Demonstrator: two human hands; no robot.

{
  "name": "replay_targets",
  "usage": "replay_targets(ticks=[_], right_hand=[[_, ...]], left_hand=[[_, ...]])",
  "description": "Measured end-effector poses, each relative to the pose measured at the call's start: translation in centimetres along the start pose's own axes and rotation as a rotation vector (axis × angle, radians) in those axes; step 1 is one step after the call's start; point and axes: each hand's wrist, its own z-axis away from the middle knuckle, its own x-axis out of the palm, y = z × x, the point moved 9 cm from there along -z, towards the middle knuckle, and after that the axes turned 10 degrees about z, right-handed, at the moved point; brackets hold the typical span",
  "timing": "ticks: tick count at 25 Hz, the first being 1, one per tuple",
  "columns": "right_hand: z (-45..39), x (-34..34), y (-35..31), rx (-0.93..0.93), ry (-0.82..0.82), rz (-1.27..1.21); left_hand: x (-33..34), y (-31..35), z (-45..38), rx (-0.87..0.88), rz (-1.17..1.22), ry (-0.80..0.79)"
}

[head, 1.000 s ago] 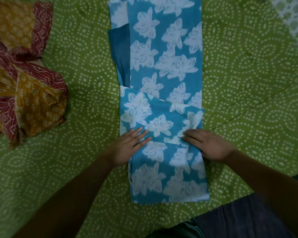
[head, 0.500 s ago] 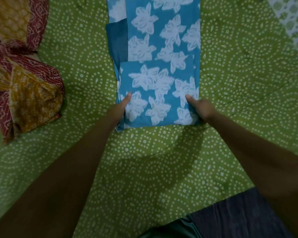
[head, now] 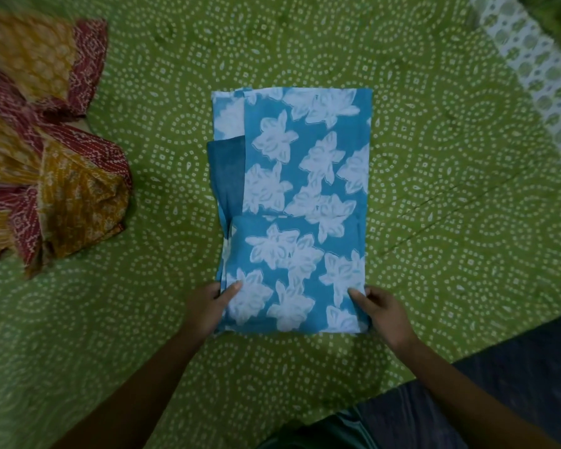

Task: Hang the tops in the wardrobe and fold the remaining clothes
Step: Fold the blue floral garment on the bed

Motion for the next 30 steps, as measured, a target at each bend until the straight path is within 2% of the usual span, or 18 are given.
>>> replay_targets(ticks=[2,4,7,9,11,13,15,17,19,21,23,24,25,26,27,28,29,30], right_hand=[[-1.3,-1.1,-1.8,-0.041,0.012,-0.049],[-2.2,-1.7,-3.5,-0.134,0.024,0.034],[-2.3,-2.5,-3.8,-0.198,0.139,0.134],[-1.8,-3.1,-4.1,-0.217,0.196,0.255],[-1.2,-3.4,-5.2,-0.418,0.226,0.674],[-0.6,-2.4,-5.3,-0.775,0.185,1.204],[-0.8,-1.1,-5.2,-1.01,0.106,1.478],[-2.8,0.4,-6.8,-1.095,0.094,1.562],[-5.4,1.7,-9.5,-1.141,0.164,1.611],[-7.6,2.2,-11.3,-1.183,0.125,1.645],[-8.2,2.0,-12.3,-1.217,-0.053,1.523],[-8.5,1.4,-12.9,-1.172,-0.129,1.351],[-8.9,0.6,-13.6,-1.042,-0.184,1.124],[-9.6,-0.3,-14.2,-0.879,-0.199,0.903],[-10.6,-1.5,-14.6,-0.7,-0.16,0.674],[-11.8,-2.7,-14.6,-0.527,-0.091,0.421],[-12.7,-3.7,-14.6,-0.368,-0.023,0.192],[-13.4,-4.0,-14.8,-0.273,0.019,0.026]], left_hand=[[0.3,2.7,-1.0,0.07,0.085,-0.056],[0.4,5.0,-1.9,0.133,0.139,-0.087],[0.1,6.1,-2.3,0.223,0.108,0.021],[-0.8,6.2,-2.3,0.288,-0.111,0.142],[-1.4,7.5,-1.8,0.548,-0.539,0.193],[-1.1,7.7,-0.7,0.955,-0.983,0.091],[-0.8,6.4,0.8,1.232,-1.265,-0.159],[-0.2,6.2,0.7,1.317,-1.378,-0.249],[1.6,8.4,-0.6,1.311,-1.428,-0.219],[3.6,10.5,-2.2,1.335,-1.475,-0.214],[4.7,11.1,-3.4,1.299,-1.429,-0.417],[5.1,10.9,-5.0,1.219,-1.35,-0.506],[5.2,10.5,-6.4,1.088,-1.315,-0.566],[5.1,10.6,-8.0,0.863,-1.19,-0.567],[4.1,11.1,-10.1,0.581,-1.153,-0.364],[2.2,12.6,-11.1,0.391,-0.94,-0.124],[0.9,14.9,-11.1,0.41,-0.505,-0.009],[-0.4,16.1,-11.4,0.412,-0.31,0.053]])
